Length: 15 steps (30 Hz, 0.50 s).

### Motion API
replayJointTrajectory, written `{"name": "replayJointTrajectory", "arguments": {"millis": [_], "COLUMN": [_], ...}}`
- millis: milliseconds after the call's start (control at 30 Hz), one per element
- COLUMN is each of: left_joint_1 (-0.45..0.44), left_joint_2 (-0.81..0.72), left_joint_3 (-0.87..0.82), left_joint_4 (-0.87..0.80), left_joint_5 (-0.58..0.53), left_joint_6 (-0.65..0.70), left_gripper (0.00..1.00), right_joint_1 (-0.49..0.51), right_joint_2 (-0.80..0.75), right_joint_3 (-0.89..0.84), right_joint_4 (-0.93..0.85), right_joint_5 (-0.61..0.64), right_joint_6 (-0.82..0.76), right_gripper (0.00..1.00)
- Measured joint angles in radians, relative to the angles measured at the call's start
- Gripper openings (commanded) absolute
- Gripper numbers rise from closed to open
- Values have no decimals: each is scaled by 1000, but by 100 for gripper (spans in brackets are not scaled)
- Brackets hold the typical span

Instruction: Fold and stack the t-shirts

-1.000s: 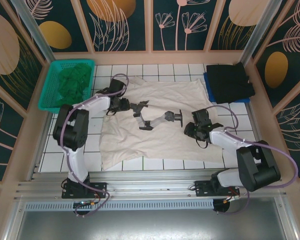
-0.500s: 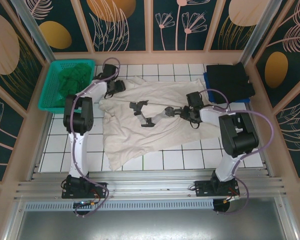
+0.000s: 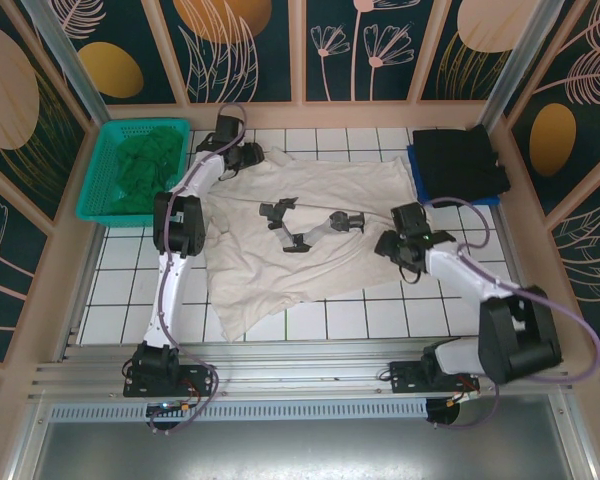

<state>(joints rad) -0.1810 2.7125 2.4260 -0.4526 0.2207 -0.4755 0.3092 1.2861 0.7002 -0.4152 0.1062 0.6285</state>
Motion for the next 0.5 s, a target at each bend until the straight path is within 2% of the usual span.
{"name": "replayJointTrajectory", "arguments": {"millis": [100, 200, 300, 500], "left_joint_1": [20, 37, 49, 64], "left_joint_2": [6, 14, 16, 17], "left_joint_3": [0, 0, 0, 0], "left_joint_4": [24, 55, 69, 90], "left_joint_5": [34, 62, 80, 89], "left_joint_6": [-7, -20, -31, -40], "left_gripper": [46, 46, 46, 53], "right_joint_1": [0, 0, 0, 27], "right_joint_2": [-87, -88, -72, -9], "right_joint_3": [-125, -195, -186, -77], "right_joint_4": [0, 0, 17, 80], "right_joint_5": [-13, -30, -30, -31], "right_joint_6": [61, 102, 123, 130], "right_gripper": [65, 57, 50, 50]}}
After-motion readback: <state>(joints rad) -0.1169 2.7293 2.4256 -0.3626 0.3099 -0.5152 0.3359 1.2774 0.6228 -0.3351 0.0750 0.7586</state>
